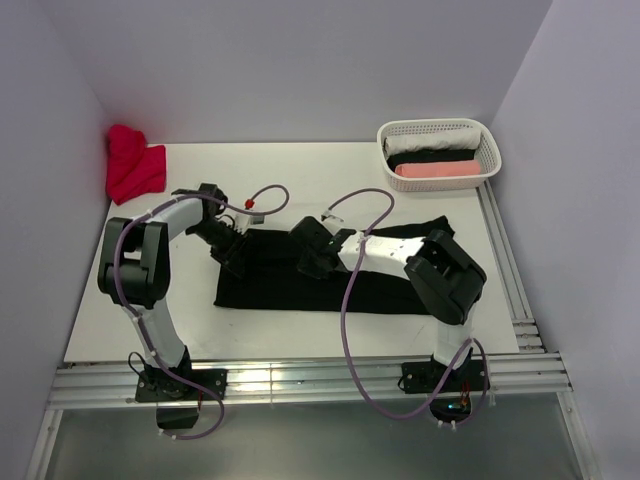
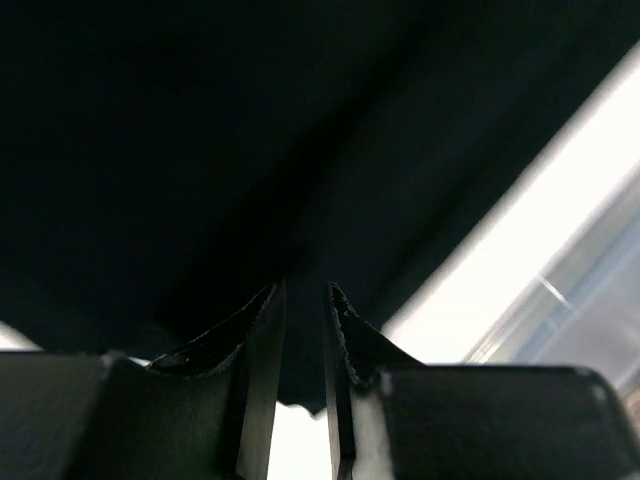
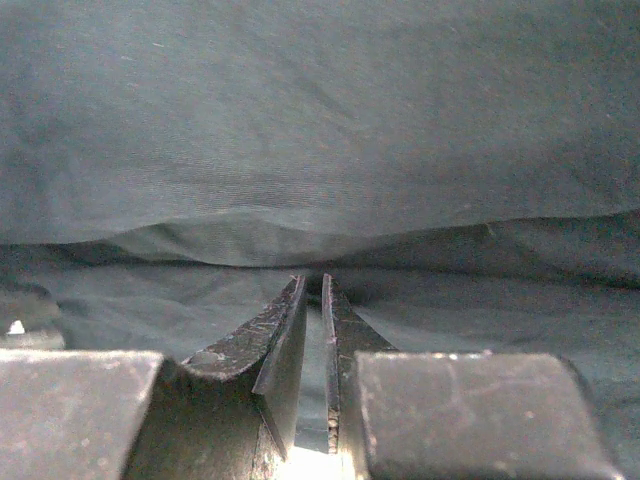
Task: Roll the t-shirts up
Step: Roll the tshirt
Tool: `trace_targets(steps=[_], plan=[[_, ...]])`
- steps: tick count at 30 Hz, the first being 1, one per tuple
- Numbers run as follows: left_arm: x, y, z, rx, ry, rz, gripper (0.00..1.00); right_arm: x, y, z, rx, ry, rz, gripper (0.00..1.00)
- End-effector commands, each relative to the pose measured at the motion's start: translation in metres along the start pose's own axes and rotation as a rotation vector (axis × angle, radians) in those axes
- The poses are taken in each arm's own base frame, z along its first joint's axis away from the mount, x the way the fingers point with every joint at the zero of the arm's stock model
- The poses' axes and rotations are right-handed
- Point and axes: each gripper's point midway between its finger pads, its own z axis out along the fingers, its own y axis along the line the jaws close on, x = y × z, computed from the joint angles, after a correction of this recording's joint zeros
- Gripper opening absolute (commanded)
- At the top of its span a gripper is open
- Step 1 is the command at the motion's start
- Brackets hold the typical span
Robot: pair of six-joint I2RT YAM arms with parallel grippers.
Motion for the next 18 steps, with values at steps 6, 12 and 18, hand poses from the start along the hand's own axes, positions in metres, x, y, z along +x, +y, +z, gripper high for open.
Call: trace_targets(steps=[6, 12, 18], plan=[[-0.024, 0.062, -0.022, -0.406, -0.130, -0.114, 0.27, 0.010, -0.012, 0.008, 0.027, 0.010, 0.012, 0.19], [-0.016, 0.076, -0.036, -0.516, -0.150, -0.157, 0.30, 0.015, -0.025, 0.009, 0.048, 0.015, 0.021, 0.19], [-0.012, 0.070, -0.045, -0.503, -0.169, -0.160, 0.33, 0.020, -0.030, 0.011, 0.057, 0.024, 0.020, 0.19]])
